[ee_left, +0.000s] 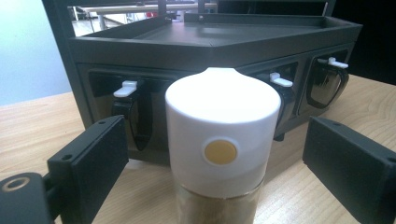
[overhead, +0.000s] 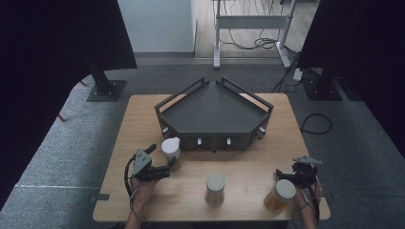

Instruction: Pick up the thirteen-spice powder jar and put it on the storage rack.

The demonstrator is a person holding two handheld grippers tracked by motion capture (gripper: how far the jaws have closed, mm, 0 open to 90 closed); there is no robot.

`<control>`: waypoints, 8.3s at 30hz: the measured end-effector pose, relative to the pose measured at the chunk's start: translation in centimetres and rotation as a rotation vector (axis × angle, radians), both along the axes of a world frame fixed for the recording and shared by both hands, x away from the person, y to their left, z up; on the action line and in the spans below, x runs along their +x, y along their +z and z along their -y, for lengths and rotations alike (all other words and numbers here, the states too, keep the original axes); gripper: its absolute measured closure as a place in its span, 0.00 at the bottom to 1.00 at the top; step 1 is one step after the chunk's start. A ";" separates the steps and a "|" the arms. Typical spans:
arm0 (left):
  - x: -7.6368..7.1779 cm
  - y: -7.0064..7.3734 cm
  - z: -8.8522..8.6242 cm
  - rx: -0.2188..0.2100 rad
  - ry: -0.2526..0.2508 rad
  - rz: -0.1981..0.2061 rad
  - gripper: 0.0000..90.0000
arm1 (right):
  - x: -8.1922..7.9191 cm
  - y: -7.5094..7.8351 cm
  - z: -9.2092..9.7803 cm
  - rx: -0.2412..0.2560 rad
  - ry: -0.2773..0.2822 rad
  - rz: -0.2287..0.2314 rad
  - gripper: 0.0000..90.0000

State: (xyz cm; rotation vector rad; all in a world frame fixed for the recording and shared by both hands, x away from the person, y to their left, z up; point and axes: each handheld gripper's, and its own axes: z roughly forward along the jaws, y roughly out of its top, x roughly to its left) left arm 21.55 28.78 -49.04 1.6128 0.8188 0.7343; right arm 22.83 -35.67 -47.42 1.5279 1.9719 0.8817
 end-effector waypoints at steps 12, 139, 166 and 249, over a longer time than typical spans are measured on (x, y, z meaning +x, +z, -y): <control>0.9 0.0 0.6 0.007 -0.012 0.000 0.08 | 0.0 0.0 0.0 0.000 0.000 0.000 0.00; 2.8 10.4 1.3 -0.068 -0.031 0.060 0.34 | 0.0 0.0 0.0 0.000 -0.001 0.000 0.00; 5.9 12.5 2.7 -0.052 -0.011 0.057 0.34 | 0.0 0.0 0.0 0.003 -0.003 0.000 0.00; 12.9 10.9 6.2 -0.030 0.057 0.035 0.34 | 0.0 0.0 0.0 0.001 -0.002 0.000 0.00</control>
